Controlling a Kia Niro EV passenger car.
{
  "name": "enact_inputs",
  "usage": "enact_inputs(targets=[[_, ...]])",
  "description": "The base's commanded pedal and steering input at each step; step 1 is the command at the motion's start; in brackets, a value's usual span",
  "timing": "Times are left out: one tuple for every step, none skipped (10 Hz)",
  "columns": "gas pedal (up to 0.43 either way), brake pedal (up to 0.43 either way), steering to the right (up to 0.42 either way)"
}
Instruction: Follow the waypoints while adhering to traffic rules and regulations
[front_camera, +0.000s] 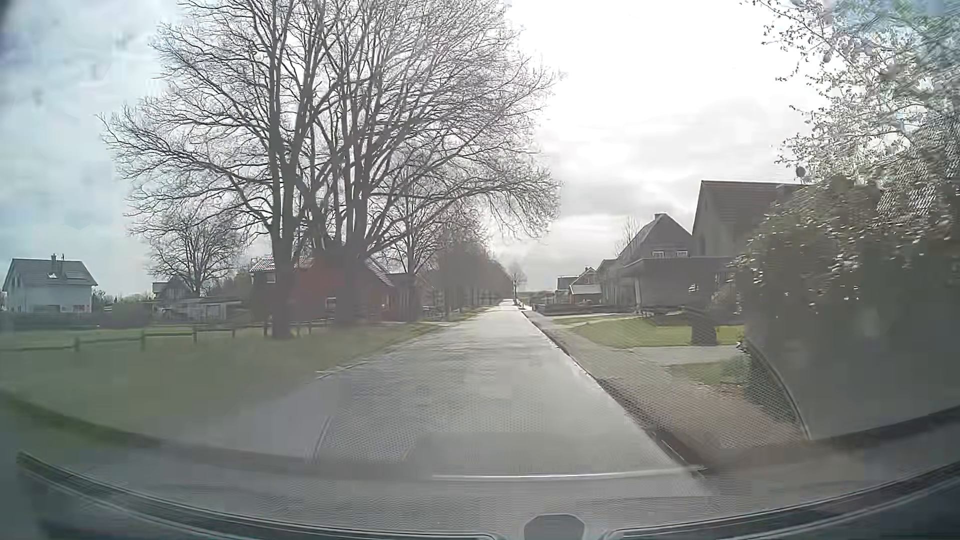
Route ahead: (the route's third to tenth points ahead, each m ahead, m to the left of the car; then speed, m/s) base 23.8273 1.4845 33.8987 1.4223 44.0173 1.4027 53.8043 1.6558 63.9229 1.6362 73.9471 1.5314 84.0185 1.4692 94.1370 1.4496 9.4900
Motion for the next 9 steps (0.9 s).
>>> enact_inputs(targets=[[0.169, 0.0, 0.001], [0.169, 0.0, 0.0], [0.169, 0.0, 0.0], [0.169, 0.0, 0.0], [0.169, 0.0, 0.0], [0.157, 0.0, 0.0], [0.157, 0.0, 0.0], [0.157, 0.0, -0.001], [0.157, 0.0, -0.003]])
